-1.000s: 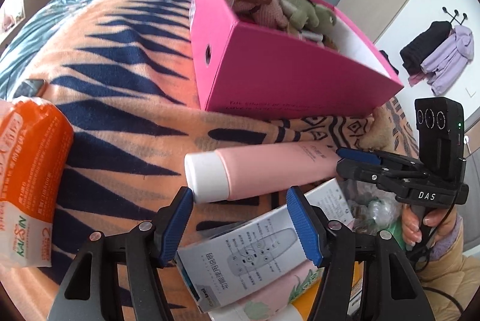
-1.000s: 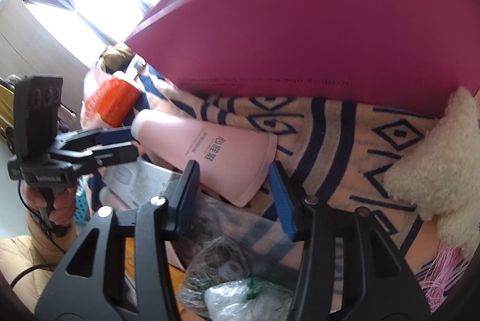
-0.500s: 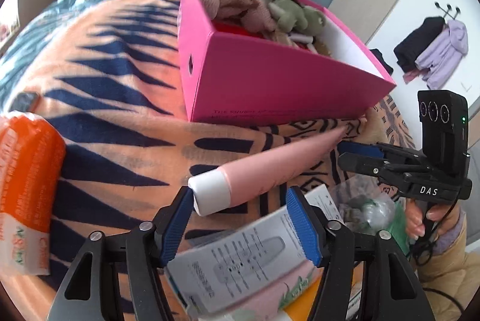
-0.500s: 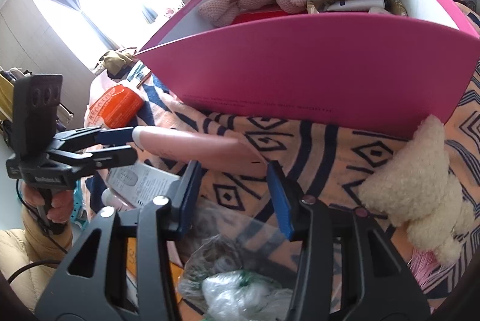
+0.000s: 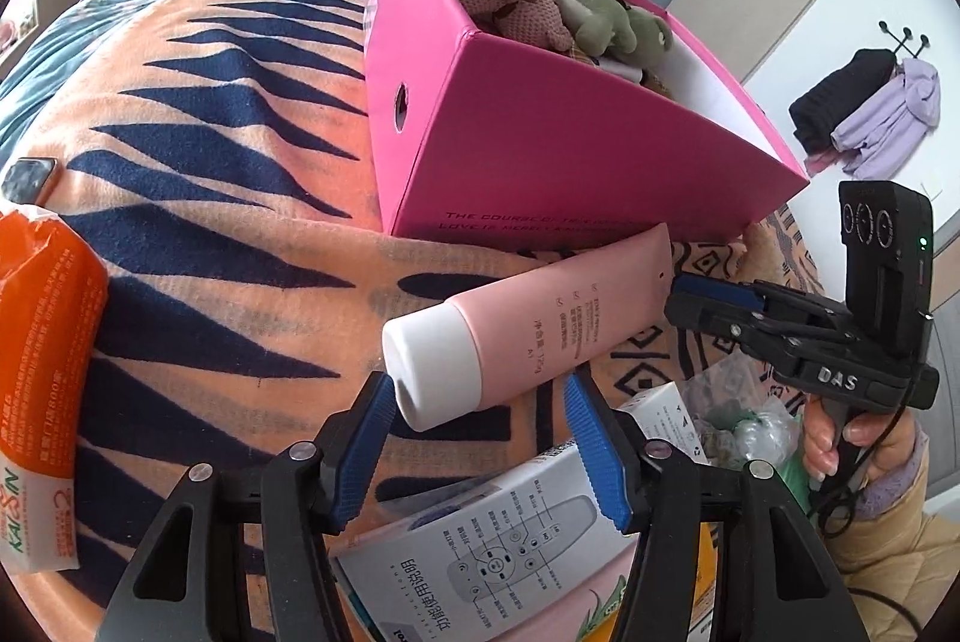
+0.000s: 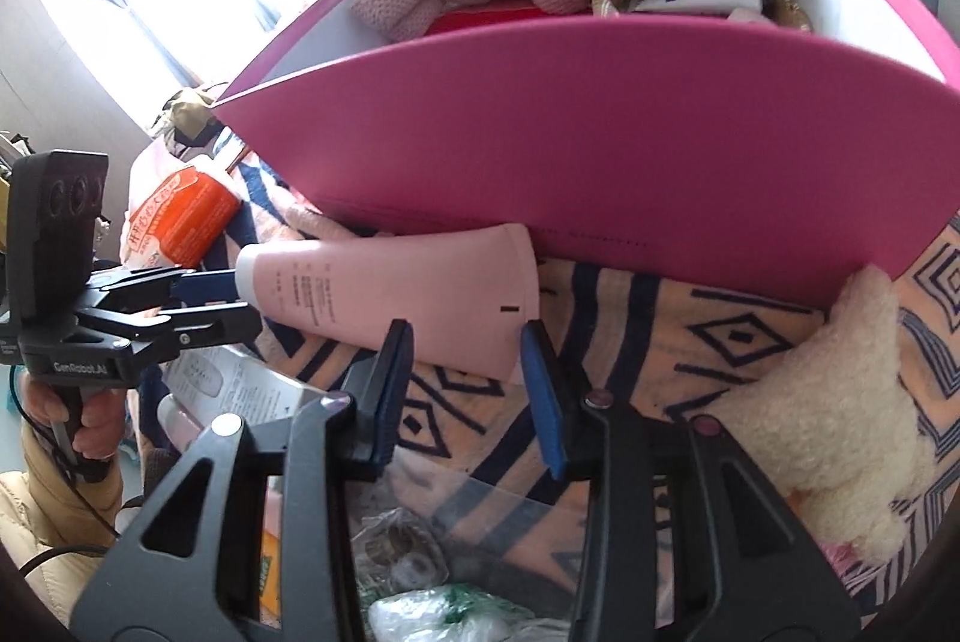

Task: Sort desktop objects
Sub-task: 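Close both tools on the pink lotion tube with white cap, then lift the pink lotion tube with both tools toward the magenta box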

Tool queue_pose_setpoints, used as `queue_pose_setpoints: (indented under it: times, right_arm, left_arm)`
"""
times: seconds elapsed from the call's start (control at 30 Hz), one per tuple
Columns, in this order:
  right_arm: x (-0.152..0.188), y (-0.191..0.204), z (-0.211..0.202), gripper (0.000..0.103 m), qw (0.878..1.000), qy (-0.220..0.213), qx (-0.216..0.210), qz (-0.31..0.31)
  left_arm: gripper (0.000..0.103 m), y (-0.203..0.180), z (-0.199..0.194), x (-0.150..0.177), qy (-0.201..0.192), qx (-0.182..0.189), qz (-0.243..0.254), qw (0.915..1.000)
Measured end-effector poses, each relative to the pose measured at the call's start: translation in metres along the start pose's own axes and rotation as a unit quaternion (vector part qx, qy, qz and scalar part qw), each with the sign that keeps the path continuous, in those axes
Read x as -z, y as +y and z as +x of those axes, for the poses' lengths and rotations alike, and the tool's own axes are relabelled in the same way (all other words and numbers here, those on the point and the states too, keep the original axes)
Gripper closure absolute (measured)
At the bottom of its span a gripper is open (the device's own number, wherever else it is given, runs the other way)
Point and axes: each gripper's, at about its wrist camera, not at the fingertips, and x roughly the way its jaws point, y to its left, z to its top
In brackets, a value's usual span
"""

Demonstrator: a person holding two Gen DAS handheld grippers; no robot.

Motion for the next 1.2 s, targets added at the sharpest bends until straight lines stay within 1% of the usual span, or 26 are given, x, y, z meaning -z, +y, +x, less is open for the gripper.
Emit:
queue_pose_setpoints:
  times: [0.07,0.1,0.23,0.27,0.43,0.57,0.8,1.2]
  right_arm:
    - [-0.002,-0.003,0.000,0.063,1.000,-0.003,0.019,0.003]
    - [-0.003,-0.005,0.001,0.063,1.000,-0.001,0.021,0.006]
    - [-0.007,-0.006,0.011,0.063,1.000,0.020,0.009,0.001]
    - [-0.007,-0.004,0.012,0.061,1.000,0.018,0.008,-0.003]
    - [-0.004,0.002,0.008,0.061,1.000,0.009,0.019,-0.014]
    - [0.000,0.006,-0.005,0.061,0.999,-0.006,0.026,-0.021]
    - [-0.001,0.014,-0.037,0.061,0.998,-0.041,0.026,-0.038]
    - [-0.001,0.025,-0.068,0.061,0.995,-0.076,0.034,-0.055]
  left_arm:
    - [0.050,0.000,0.000,-0.001,0.001,-0.006,-0.001,1.0000]
    - [0.051,0.001,0.000,-0.001,0.001,-0.006,-0.003,1.0000]
    - [0.053,-0.001,0.001,-0.002,0.001,-0.010,-0.005,0.9999]
    - [0.053,-0.001,0.000,-0.002,0.001,-0.011,-0.007,0.9999]
    - [0.053,-0.008,-0.003,-0.003,-0.003,-0.015,-0.007,0.9999]
    - [0.053,-0.015,-0.012,-0.005,-0.013,-0.015,0.002,0.9998]
    - [0.053,-0.028,-0.027,-0.011,-0.031,-0.013,0.017,0.9993]
    - [0.053,-0.047,-0.041,-0.019,-0.052,-0.004,0.037,0.9979]
